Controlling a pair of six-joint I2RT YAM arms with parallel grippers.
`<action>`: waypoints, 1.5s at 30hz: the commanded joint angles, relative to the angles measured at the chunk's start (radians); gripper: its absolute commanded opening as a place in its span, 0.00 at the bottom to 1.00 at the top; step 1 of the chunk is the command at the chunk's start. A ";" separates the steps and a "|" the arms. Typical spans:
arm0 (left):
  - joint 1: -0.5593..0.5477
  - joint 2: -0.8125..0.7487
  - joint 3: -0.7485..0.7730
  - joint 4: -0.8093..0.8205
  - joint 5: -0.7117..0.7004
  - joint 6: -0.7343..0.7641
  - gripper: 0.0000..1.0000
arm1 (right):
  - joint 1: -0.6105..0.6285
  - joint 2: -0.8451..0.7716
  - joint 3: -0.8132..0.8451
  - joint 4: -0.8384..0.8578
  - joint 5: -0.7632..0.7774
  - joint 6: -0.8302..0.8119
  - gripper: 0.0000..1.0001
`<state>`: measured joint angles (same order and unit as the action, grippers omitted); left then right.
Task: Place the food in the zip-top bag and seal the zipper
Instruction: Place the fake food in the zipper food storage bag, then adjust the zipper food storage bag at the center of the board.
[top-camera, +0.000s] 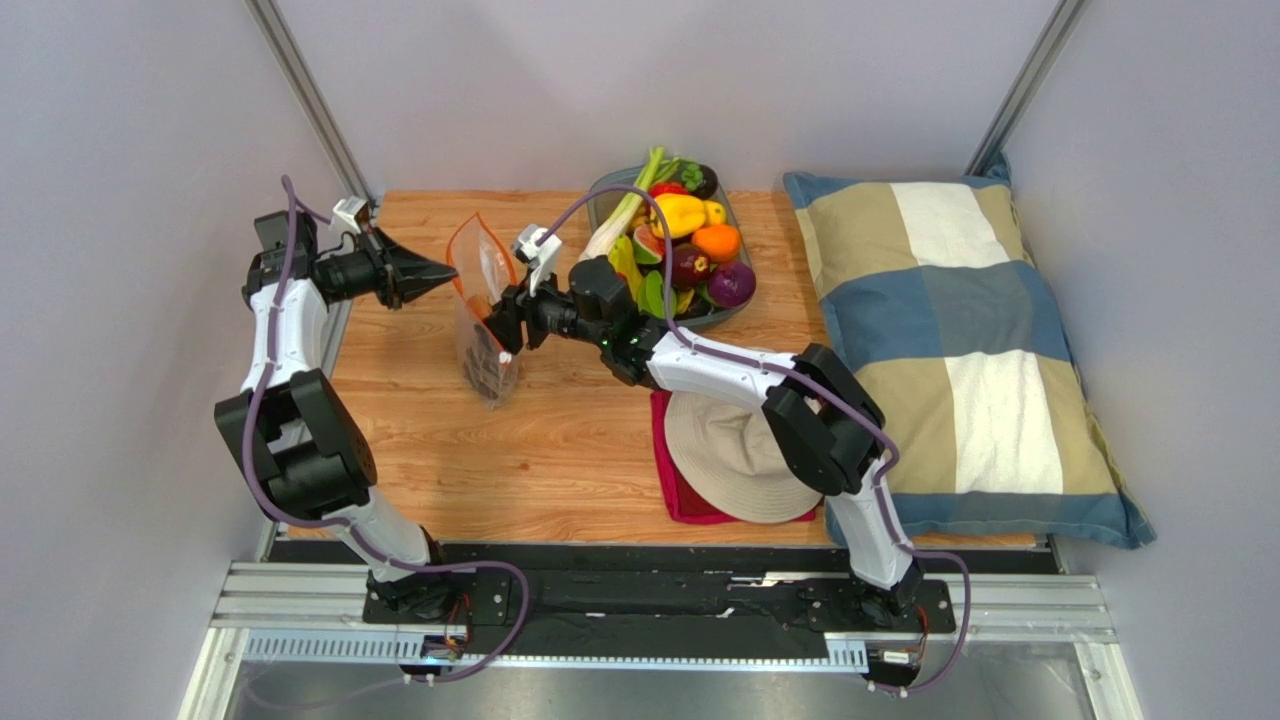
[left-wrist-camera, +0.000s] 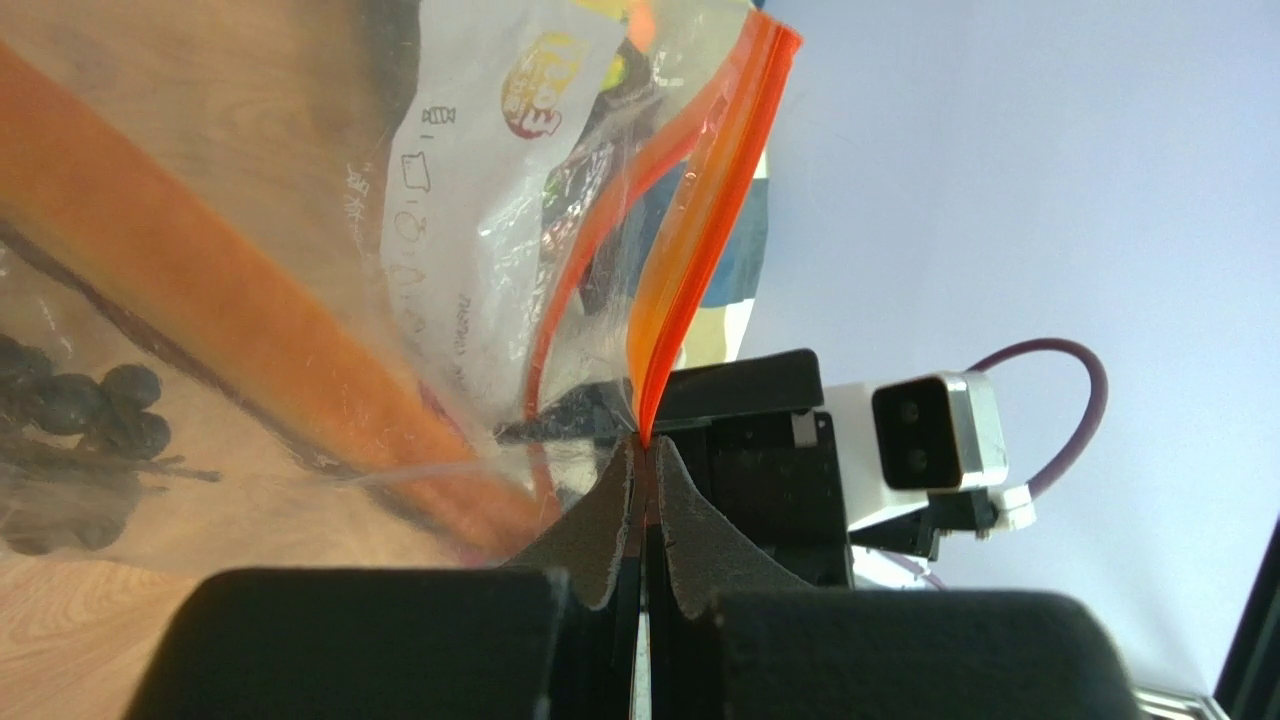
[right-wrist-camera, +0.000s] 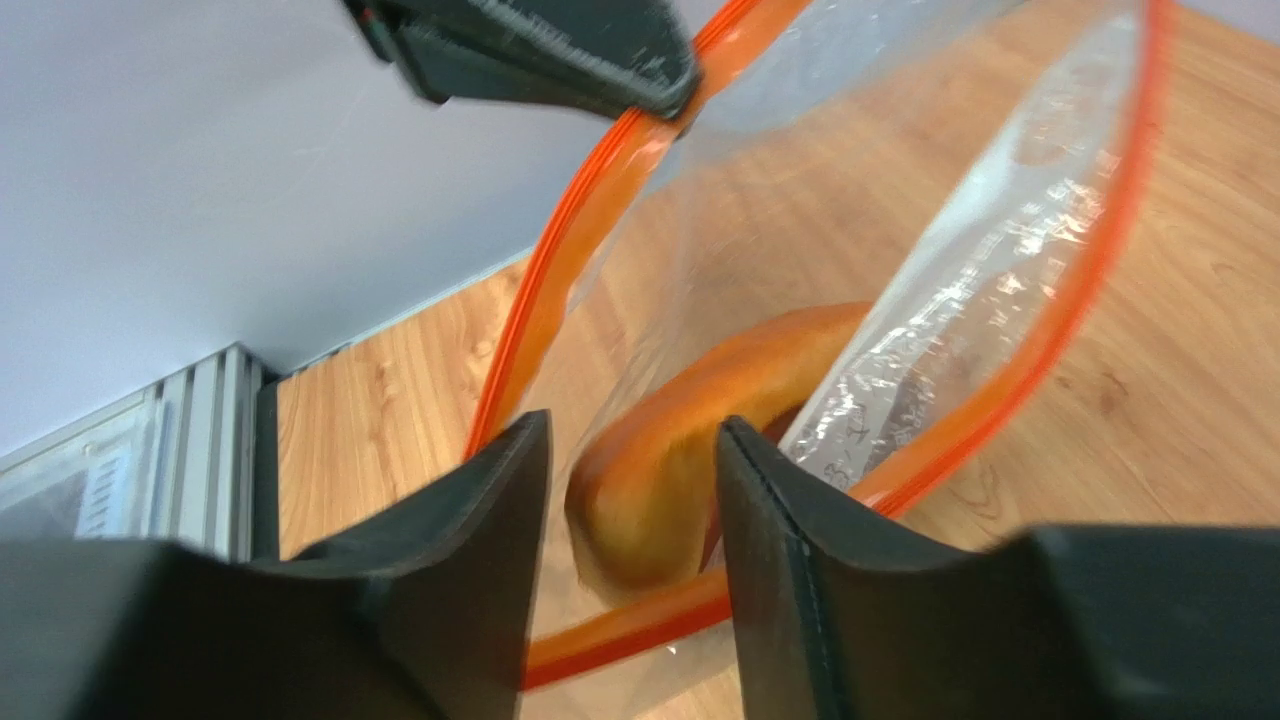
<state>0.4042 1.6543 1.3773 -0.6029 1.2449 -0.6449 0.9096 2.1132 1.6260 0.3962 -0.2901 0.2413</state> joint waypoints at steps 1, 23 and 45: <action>-0.007 0.002 0.051 -0.006 0.022 0.021 0.00 | 0.008 -0.117 0.001 -0.054 -0.145 -0.099 0.65; -0.019 -0.070 0.019 -0.076 -0.019 0.096 0.00 | -0.092 0.017 0.491 -0.856 -0.067 0.223 0.89; -0.151 -0.304 0.319 -0.721 -0.562 0.593 0.00 | -0.164 -0.026 0.537 -0.951 -0.373 0.268 0.00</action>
<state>0.3134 1.3773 1.6592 -1.2037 0.8688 -0.1864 0.7624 2.0998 2.0991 -0.4801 -0.6079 0.5850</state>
